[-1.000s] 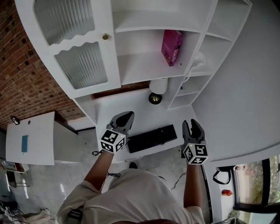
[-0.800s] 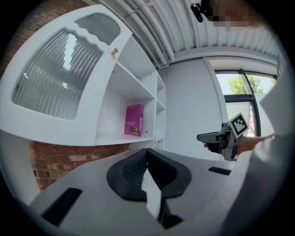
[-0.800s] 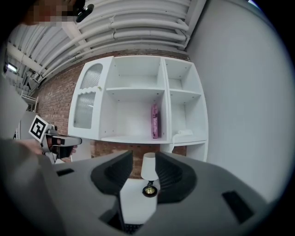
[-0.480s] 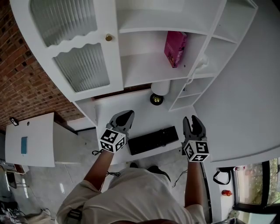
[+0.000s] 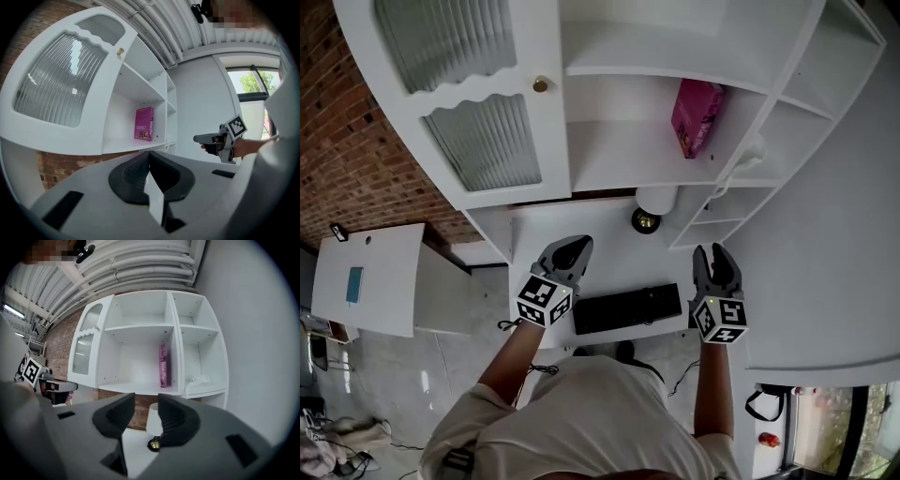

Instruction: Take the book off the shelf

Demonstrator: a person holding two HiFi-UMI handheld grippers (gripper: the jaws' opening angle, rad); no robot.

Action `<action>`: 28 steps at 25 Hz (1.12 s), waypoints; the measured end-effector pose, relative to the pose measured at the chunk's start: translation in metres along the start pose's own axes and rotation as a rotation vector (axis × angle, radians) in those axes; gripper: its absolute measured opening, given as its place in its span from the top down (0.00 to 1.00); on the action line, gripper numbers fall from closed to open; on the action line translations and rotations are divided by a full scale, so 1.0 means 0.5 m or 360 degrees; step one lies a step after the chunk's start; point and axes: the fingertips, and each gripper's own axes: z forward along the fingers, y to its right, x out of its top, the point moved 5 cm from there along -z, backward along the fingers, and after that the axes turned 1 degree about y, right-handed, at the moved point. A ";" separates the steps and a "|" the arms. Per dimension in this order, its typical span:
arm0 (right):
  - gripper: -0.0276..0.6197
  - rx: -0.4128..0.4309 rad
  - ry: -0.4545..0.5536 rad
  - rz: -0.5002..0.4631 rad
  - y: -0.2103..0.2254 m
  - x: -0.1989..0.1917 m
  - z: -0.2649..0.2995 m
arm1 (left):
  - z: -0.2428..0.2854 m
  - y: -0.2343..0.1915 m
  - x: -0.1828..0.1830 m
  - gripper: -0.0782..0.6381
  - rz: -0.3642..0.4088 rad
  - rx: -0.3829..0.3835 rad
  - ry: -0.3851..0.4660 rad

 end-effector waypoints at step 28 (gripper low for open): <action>0.74 0.0117 0.0052 0.0000 0.113 0.137 0.359 | 0.078 0.015 0.037 0.90 -0.0019 0.0217 0.0040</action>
